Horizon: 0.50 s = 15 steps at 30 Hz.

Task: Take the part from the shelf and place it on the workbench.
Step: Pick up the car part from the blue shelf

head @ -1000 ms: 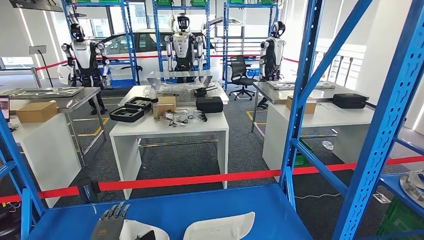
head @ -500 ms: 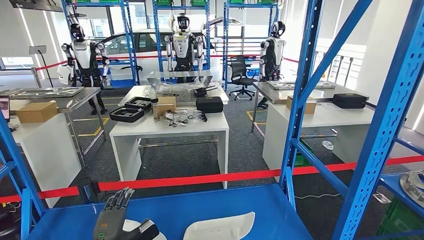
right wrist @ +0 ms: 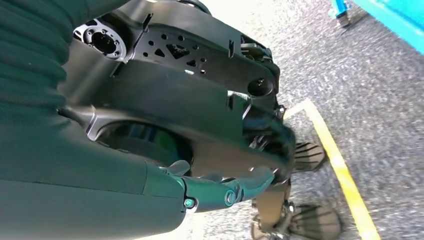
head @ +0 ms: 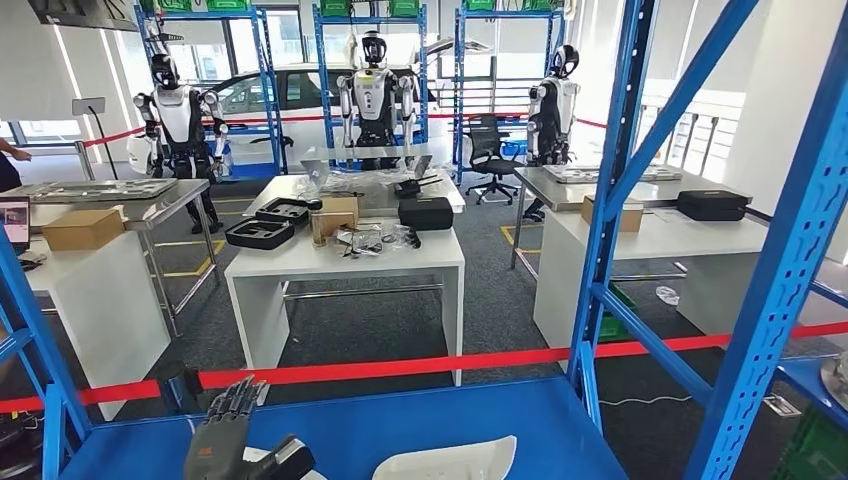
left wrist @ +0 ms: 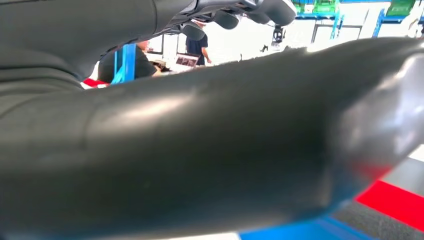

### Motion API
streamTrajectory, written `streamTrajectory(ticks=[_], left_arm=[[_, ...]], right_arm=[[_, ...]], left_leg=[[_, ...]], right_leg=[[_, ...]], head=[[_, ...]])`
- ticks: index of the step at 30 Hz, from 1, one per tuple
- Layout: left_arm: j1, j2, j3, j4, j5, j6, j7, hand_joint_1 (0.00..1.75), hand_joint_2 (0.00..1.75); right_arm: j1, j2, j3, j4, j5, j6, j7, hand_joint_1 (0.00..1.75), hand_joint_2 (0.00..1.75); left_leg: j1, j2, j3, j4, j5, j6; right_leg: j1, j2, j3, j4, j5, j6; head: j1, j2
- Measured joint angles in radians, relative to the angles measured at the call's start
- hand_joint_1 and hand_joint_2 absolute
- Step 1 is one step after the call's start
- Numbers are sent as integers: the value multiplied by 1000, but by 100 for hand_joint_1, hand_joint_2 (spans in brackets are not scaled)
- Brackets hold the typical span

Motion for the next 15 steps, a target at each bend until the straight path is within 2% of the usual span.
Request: streamTrajectory(ticks=[2,4,6,9,10,11,12,13,14,15], left_arm=[[1,1,1,0,1,-1,-3,0,0],[2,2,4,-1,6,-7,-8,0,87],[2,3,8,-1,20,-16,-16,0,175],[6,5,22,-1,58,-32,-44,0,175],[10,6,29,-1,72,-37,-56,0,175],[13,7,36,-1,82,-41,-66,0,175],[14,9,42,-1,89,-43,-73,0,175],[14,10,47,-2,93,-44,-78,0,175],[14,12,52,-3,94,-45,-80,0,175],[14,14,56,-4,95,-45,-82,0,175]], right_arm=[[3,1,1,0,1,0,0,0,175],[4,1,1,0,2,0,0,0,175],[1,1,1,0,3,0,-1,0,175],[2,1,2,0,2,-1,0,0,175],[2,1,2,0,2,-1,0,0,175],[2,1,2,0,1,-1,0,0,175],[2,1,2,0,0,-1,0,0,175],[2,1,2,0,0,-1,0,0,175],[2,1,2,0,0,-1,0,0,175],[1,2,2,0,0,-1,0,0,175]], left_leg=[[-3,-1,1,8,-4,-18],[-2,0,1,18,-4,-31],[0,5,-31,77,-15,-38],[0,9,-140,246,-73,-45],[0,9,-167,273,-79,-44],[-1,9,-178,266,-65,-40],[-2,8,-171,224,-30,-35],[-5,8,-149,155,21,-27],[-9,9,-128,92,57,-20],[-14,9,-107,41,75,-13]], right_leg=[[4,-1,3,-10,-9,-18],[2,0,15,-11,4,-34],[1,2,31,-19,1,-46],[5,4,50,-24,-14,-60],[7,5,57,-24,-20,-62],[9,6,66,-24,-27,-63],[10,8,75,-24,-35,-62],[12,9,87,-25,-43,-61],[13,10,96,-26,-50,-59],[14,11,102,-27,-56,-56]], head=[[-2,0],[-4,0],[-7,0],[-11,0],[-12,0],[-12,0],[-13,0],[-13,0],[-12,0],[-13,0]])
